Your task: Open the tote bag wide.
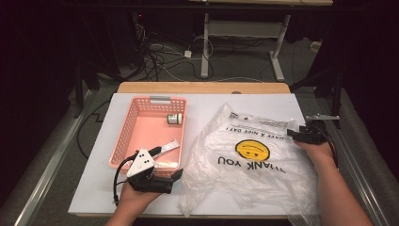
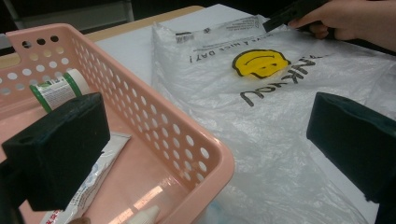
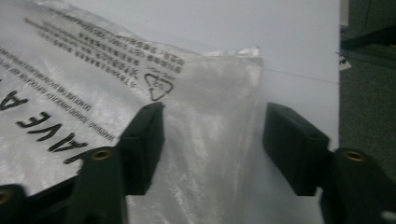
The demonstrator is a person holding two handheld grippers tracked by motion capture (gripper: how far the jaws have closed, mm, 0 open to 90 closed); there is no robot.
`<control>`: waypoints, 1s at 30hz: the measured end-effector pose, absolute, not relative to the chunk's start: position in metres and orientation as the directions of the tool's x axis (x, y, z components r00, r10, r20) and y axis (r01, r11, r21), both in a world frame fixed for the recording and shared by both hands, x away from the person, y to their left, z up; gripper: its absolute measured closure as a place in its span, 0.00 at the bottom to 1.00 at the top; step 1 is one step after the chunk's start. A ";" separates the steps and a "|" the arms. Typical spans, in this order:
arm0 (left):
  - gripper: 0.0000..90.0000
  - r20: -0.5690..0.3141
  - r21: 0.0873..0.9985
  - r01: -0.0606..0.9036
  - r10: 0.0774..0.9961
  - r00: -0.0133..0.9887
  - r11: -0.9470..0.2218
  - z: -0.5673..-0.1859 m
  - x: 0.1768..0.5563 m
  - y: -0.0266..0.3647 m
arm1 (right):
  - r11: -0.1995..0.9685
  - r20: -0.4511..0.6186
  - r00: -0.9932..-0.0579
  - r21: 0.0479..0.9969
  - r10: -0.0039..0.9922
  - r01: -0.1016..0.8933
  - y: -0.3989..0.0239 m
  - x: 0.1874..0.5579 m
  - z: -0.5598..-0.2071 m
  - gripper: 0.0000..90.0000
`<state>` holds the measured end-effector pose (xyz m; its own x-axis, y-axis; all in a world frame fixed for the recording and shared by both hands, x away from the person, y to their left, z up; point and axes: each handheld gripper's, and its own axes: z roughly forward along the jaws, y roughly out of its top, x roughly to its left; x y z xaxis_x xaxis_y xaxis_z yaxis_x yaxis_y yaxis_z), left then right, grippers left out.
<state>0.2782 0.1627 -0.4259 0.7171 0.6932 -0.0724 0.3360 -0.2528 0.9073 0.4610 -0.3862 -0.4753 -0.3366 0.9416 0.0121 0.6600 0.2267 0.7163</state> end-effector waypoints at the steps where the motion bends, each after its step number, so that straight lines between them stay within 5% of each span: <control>1: 0.00 -0.072 0.907 0.336 0.694 0.717 -0.253 -0.426 0.278 0.163 | 0.260 -0.021 -0.353 0.717 0.935 0.647 -0.382 0.458 -0.476 0.64; 5: 0.00 -0.066 0.901 0.340 0.692 0.719 -0.268 -0.426 0.278 0.161 | 0.268 0.008 -0.393 0.720 0.919 0.641 -0.380 0.453 -0.475 0.97; 7: 0.00 -0.070 0.902 0.341 0.692 0.719 -0.264 -0.426 0.277 0.160 | 0.260 0.016 -0.390 0.720 0.921 0.644 -0.380 0.451 -0.475 1.00; 15: 0.00 -0.082 0.903 0.347 0.689 0.720 -0.255 -0.427 0.278 0.160 | 0.162 -0.004 -0.254 0.781 0.967 0.604 -0.396 0.459 -0.459 1.00; 25: 0.00 0.014 0.897 0.317 0.736 0.677 -0.308 -0.418 0.284 0.170 | 0.052 -0.005 -0.083 0.819 0.997 0.572 -0.428 0.486 -0.443 1.00; 28: 0.00 -0.067 0.896 0.363 0.729 0.681 -0.257 -0.426 0.284 0.175 | 0.050 0.006 -0.094 0.813 0.996 0.580 -0.430 0.487 -0.444 0.90; 29: 0.00 -0.093 0.883 0.389 0.712 0.696 -0.264 -0.430 0.284 0.175 | 0.048 0.021 -0.114 0.821 0.993 0.569 -0.429 0.483 -0.443 0.70; 30: 0.00 -0.093 0.883 0.389 0.712 0.696 -0.264 -0.430 0.284 0.175 | 0.052 0.019 -0.120 0.827 0.993 0.560 -0.429 0.480 -0.441 0.64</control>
<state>0.2839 0.1752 -0.4295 0.6955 0.7125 -0.0930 0.3889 -0.2644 0.8825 0.4799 -0.4290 -0.4407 -0.1195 0.9927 0.0187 0.5597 0.0518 0.8271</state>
